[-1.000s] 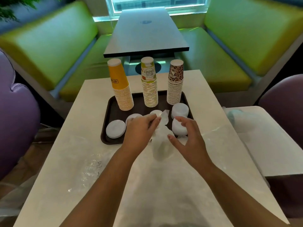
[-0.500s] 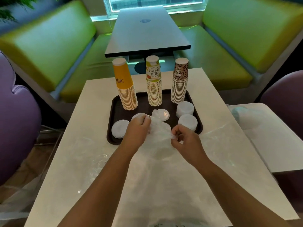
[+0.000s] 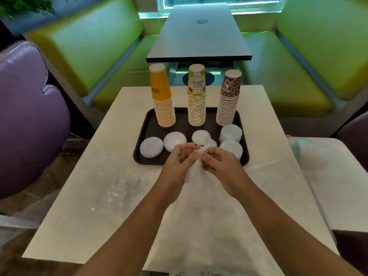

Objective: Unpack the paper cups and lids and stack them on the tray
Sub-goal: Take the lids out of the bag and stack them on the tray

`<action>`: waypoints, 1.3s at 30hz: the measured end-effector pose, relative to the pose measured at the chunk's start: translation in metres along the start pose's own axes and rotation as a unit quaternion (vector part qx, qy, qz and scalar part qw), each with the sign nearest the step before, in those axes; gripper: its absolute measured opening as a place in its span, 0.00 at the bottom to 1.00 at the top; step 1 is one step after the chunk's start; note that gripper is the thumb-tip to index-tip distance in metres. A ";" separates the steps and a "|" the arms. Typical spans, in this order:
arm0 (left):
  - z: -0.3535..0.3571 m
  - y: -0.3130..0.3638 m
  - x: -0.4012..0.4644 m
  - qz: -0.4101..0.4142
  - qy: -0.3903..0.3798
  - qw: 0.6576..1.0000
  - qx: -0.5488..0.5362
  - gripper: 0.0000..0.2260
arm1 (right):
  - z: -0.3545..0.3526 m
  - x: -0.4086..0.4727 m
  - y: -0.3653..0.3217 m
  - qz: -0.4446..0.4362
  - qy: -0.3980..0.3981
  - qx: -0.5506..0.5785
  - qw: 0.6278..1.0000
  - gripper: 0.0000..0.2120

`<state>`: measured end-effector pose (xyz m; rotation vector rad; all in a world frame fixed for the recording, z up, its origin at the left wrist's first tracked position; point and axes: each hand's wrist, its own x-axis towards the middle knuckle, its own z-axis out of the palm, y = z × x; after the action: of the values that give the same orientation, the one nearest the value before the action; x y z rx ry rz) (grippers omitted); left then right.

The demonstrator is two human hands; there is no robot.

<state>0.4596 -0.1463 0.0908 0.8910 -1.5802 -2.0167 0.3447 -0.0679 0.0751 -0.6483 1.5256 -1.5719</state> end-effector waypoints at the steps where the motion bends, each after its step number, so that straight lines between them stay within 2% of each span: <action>1: -0.002 -0.003 -0.001 0.006 -0.021 0.999 0.034 0.17 | -0.002 0.001 -0.003 0.016 0.003 0.046 0.999 0.06; 3: -0.005 -0.010 -0.002 0.014 -0.065 0.989 0.134 0.24 | -0.001 0.001 -0.006 0.037 0.007 0.087 0.995 0.07; 5: -0.008 -0.022 0.001 0.022 -0.035 0.982 0.184 0.18 | 0.005 0.000 -0.005 0.029 0.016 0.040 0.999 0.07; 8: -0.010 -0.024 0.010 -0.011 0.069 0.992 0.110 0.06 | 0.014 -0.005 0.001 0.009 0.041 -0.149 0.988 0.13; 10: -0.012 -0.018 0.017 -0.039 0.087 0.993 0.063 0.05 | 0.017 -0.008 0.006 0.019 0.019 -0.241 0.970 0.23; 12: -0.014 -0.012 0.020 -0.044 0.073 0.995 0.052 0.04 | 0.020 -0.009 0.011 0.011 0.006 -0.277 0.961 0.25; 14: -0.020 -0.007 0.019 -0.031 0.022 0.998 0.052 0.07 | 0.023 -0.005 0.014 -0.004 0.049 -0.225 0.973 0.19; 17: -0.031 -0.012 0.018 -0.025 -0.051 0.990 0.132 0.18 | 0.028 0.000 0.015 -0.011 0.132 -0.126 0.983 0.08; 19: -0.036 -0.012 0.018 -0.028 -0.044 0.989 0.139 0.14 | 0.031 0.002 0.015 -0.027 0.152 -0.118 0.981 0.04; 22: -0.040 -0.008 0.024 -0.066 -0.010 0.996 0.066 0.12 | 0.035 0.005 0.015 -0.048 0.172 -0.134 0.975 0.02; 26: -0.043 0.000 0.038 -0.146 0.005 0.988 -0.055 0.07 | 0.030 0.009 0.014 -0.047 0.210 -0.126 0.969 0.07; 28: -0.047 0.003 0.042 -0.190 0.007 0.972 -0.141 0.08 | 0.026 0.006 0.011 -0.061 0.147 -0.165 0.973 0.09; 30: -0.051 0.005 0.045 -0.212 -0.002 0.949 -0.235 0.13 | 0.025 0.003 0.010 -0.069 0.054 -0.275 0.957 0.12; 32: -0.054 0.007 0.045 -0.206 -0.019 0.936 -0.285 0.14 | 0.024 0.005 0.012 -0.084 0.052 -0.275 0.956 0.07; 33: -0.053 0.006 0.045 -0.190 -0.036 0.945 -0.262 0.13 | 0.023 0.006 0.010 -0.081 0.075 -0.227 0.968 0.03; 35: -0.049 0.000 0.042 -0.136 -0.073 0.981 -0.116 0.13 | 0.022 0.007 0.008 -0.068 0.108 -0.145 0.981 0.07; 37: -0.043 -0.009 0.038 -0.102 -0.104 0.989 0.008 0.19 | 0.025 0.007 0.004 -0.047 0.099 -0.105 0.988 0.09; 39: -0.037 -0.016 0.034 -0.112 -0.098 0.989 0.023 0.28 | 0.031 0.007 0.001 -0.026 0.078 -0.078 0.994 0.10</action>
<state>0.4627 -0.1907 0.0618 0.9481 -1.7027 -2.2929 0.3668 -0.0906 0.0772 -0.6695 1.7749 -1.5846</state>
